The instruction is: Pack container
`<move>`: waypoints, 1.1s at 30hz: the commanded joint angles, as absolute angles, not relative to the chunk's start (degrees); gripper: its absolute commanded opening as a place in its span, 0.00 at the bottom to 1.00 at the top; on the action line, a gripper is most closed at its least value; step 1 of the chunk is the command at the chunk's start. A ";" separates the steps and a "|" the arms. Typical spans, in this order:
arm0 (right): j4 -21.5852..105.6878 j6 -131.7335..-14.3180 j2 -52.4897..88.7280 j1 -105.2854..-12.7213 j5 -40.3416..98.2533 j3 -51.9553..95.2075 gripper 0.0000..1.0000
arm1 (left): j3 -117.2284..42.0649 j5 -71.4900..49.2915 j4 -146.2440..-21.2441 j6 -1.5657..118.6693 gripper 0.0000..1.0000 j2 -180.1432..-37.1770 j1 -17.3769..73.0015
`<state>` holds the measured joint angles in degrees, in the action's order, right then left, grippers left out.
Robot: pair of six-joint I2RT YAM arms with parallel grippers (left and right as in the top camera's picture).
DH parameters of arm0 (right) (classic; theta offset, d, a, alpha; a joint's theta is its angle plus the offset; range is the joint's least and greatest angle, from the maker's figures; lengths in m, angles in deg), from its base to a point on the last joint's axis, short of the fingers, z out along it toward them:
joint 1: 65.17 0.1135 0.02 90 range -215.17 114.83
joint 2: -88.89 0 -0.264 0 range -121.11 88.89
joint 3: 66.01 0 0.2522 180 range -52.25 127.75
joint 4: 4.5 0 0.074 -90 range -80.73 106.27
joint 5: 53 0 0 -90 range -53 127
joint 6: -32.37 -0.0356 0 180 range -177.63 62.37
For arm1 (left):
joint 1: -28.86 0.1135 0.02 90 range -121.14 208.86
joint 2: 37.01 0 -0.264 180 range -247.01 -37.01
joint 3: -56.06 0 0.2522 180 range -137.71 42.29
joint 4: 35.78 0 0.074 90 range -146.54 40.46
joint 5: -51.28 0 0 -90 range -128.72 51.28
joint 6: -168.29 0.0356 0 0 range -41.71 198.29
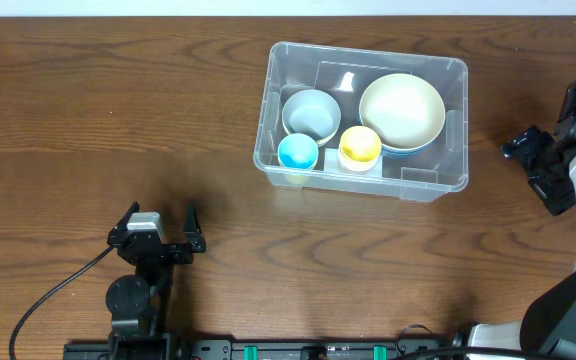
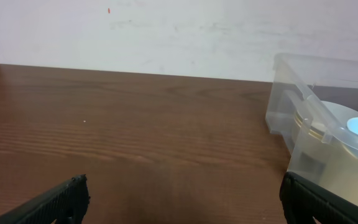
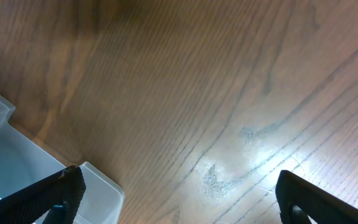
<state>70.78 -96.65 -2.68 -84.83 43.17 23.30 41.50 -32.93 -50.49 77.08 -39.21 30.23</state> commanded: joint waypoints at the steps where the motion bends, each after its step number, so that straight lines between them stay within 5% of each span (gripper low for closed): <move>1: 70.74 -97.42 -2.68 -85.02 43.61 23.25 0.99 | 42.06 -31.89 -52.98 78.08 0.98 -39.38 30.51; 14: 70.74 -97.42 2.87 -83.25 43.61 22.82 0.99 | 42.06 -31.89 -52.98 78.08 0.98 -39.38 30.51; 25: 66.50 -97.44 29.98 -68.65 47.17 8.87 0.99 | 42.06 -31.89 -52.98 78.08 0.98 -39.38 30.51; 33: 63.09 -97.42 52.62 -67.87 51.33 -8.83 0.99 | 42.06 -31.89 -52.98 78.08 0.98 -39.38 30.51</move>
